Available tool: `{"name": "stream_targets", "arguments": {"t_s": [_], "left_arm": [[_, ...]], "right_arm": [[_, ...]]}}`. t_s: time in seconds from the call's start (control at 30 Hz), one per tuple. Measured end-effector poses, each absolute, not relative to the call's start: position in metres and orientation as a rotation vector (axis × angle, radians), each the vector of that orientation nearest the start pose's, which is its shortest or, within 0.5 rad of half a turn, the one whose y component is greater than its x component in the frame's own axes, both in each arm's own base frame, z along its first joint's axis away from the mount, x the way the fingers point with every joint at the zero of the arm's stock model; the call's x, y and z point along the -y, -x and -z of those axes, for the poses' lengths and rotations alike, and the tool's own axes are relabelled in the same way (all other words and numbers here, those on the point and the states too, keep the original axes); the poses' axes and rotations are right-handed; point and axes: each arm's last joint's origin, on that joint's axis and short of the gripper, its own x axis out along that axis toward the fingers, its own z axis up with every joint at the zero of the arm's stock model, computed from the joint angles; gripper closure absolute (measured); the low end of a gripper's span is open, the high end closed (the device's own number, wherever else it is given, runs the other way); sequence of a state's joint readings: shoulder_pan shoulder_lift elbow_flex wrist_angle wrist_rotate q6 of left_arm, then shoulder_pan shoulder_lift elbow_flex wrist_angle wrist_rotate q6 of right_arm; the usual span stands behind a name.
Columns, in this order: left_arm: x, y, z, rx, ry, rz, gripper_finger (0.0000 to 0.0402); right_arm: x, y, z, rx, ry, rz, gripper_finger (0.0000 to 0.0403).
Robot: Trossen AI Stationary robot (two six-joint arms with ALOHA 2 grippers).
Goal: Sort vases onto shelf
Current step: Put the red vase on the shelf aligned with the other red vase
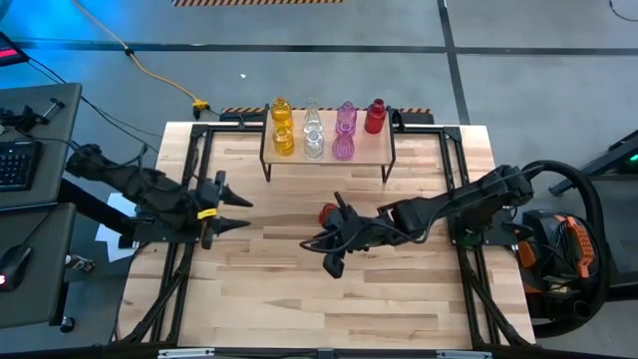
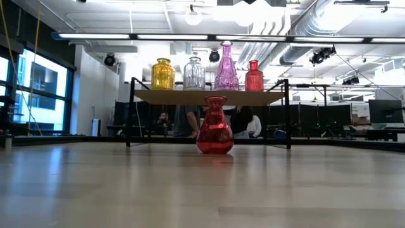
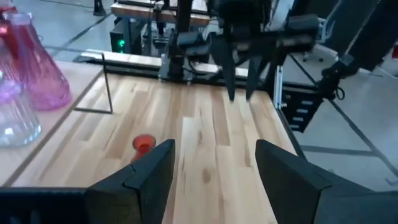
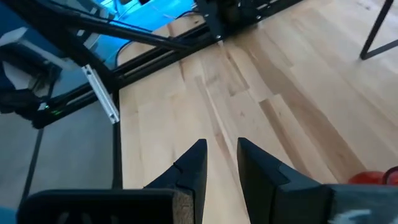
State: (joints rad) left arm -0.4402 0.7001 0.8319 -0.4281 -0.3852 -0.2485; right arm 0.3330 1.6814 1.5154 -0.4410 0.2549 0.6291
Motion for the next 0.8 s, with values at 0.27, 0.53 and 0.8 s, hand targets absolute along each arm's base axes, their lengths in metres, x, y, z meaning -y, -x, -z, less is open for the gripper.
{"name": "stream_targets", "arguments": {"t_s": [0.27,0.53,0.8], "left_arm": [[0.042,-0.098,-0.288,-0.157,0.162,0.101,0.0187],[0.033,-0.08,-0.24,-0.063,0.229,0.142,0.0187],[0.033,-0.078,-0.207,-0.034,0.236,0.187,0.0187]], "right_arm": [[-0.115,-0.362,-0.331,-0.54,-0.412,0.165,0.0331],[-0.108,-0.364,-0.331,-0.535,-0.419,0.186,0.0331],[-0.096,-0.367,-0.331,-0.528,-0.426,0.22,0.0331]]}}
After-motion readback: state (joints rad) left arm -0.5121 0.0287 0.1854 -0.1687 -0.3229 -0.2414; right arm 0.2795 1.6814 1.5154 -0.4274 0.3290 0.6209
